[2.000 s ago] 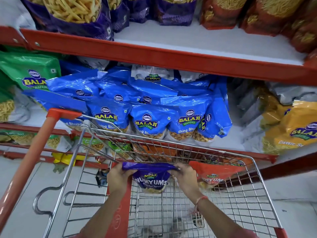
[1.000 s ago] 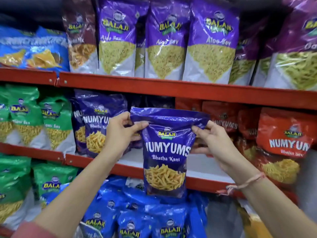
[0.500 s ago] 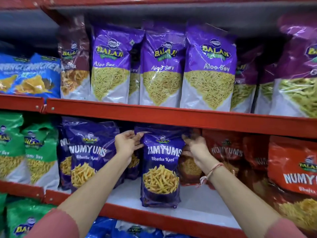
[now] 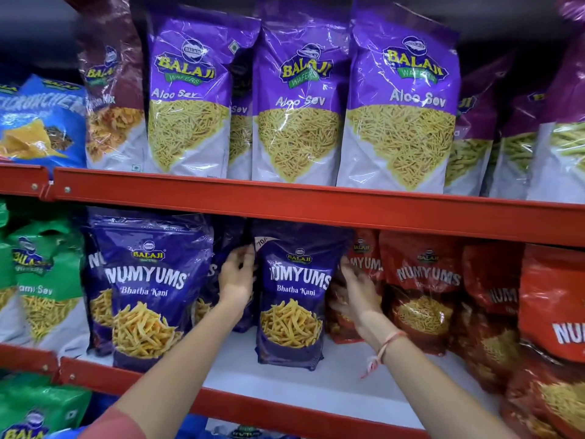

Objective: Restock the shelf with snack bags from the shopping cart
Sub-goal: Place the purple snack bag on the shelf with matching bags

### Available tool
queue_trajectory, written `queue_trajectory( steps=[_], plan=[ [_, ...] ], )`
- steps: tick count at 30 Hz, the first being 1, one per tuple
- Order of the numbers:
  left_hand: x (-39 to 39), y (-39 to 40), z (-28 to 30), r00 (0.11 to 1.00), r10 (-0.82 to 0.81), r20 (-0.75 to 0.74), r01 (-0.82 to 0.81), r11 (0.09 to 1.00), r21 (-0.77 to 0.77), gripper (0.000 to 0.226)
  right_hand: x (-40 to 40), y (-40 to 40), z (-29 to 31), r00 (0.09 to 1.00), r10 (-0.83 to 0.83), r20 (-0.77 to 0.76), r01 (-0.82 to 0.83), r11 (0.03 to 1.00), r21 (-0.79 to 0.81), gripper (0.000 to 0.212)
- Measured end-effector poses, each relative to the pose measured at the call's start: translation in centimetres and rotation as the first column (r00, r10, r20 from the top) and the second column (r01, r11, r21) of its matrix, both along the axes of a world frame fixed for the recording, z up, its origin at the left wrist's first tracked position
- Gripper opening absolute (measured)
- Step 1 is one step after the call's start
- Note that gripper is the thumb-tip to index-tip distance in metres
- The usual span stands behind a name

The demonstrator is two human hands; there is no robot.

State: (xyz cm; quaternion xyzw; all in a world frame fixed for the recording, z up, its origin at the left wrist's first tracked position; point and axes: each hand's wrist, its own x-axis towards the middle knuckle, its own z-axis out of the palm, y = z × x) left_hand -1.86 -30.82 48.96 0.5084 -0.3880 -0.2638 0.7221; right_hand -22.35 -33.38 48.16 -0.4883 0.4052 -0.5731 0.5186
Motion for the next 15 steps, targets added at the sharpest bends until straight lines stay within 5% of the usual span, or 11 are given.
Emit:
queue_trajectory(
  steps=[6, 9, 15],
  plan=[
    [-0.5, 3.4, -5.8, 0.965, -0.262, -0.023, 0.255, 0.911, 0.325, 0.077, 0.5, 2.7, -5.1, 0.994, 0.103, -0.029, -0.094, 0.969, 0.227, 0.033],
    [-1.2, 4.9, -6.4, 0.958, -0.285, -0.024, 0.275, 0.897, 0.345, 0.076, 0.9, 4.5, -5.6, 0.995, 0.099, -0.016, -0.095, 0.98, 0.175, 0.017],
    [-0.5, 8.2, -6.7, 0.946, -0.319, 0.066, 0.276, 0.892, 0.359, 0.077, 0.2, 7.6, -7.1, 0.984, 0.139, -0.108, -0.125, 0.984, 0.123, 0.033]
  ],
)
